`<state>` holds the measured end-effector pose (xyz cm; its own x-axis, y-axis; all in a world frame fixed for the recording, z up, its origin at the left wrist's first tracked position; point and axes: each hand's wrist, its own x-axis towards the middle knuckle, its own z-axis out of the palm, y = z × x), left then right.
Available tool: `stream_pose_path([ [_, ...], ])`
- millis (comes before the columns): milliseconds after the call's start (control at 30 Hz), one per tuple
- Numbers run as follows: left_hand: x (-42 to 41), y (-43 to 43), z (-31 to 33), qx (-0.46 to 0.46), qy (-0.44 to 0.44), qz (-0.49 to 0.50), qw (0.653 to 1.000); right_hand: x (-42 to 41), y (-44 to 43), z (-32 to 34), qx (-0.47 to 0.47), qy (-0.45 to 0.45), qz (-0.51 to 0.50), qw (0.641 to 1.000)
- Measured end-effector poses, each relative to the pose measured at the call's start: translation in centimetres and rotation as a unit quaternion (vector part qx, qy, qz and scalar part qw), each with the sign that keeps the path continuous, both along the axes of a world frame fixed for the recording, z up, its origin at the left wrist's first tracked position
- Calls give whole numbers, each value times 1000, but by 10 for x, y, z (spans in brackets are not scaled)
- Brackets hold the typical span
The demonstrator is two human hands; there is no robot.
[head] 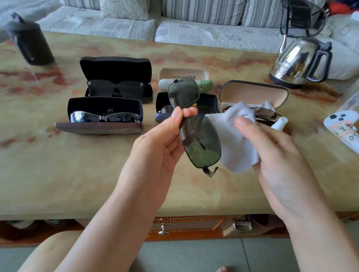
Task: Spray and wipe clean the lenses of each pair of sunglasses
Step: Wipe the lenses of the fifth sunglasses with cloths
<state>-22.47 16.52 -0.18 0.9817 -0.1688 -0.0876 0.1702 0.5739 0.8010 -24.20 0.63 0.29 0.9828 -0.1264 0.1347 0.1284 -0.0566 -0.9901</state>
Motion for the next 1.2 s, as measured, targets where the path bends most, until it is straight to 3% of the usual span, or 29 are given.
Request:
stream_pose_path([
  [200,1,3,0,-31,15,-11,999,-1,-2,2,28,19,7,999],
  [367,0,-1,-3,17,-2,15,1000,-4,10,2,0,32,29,999],
  [500,-5,-6,-2,49,-33,58,997,-1,9,-2,101,103,21,989],
  [567,-7,-7,-1,62,-49,70,994,2,7,0,116,89,31,989],
  [733,-9,-8,0,96,-80,90,988,-4,5,9,35,23,125,991],
  [1033,-13,-9,4,128,-100,104,981,0,12,9,64,-1,45,997],
  [1200,-15,-12,5,127,-105,130,978,1,12,13,8,-56,60,997],
])
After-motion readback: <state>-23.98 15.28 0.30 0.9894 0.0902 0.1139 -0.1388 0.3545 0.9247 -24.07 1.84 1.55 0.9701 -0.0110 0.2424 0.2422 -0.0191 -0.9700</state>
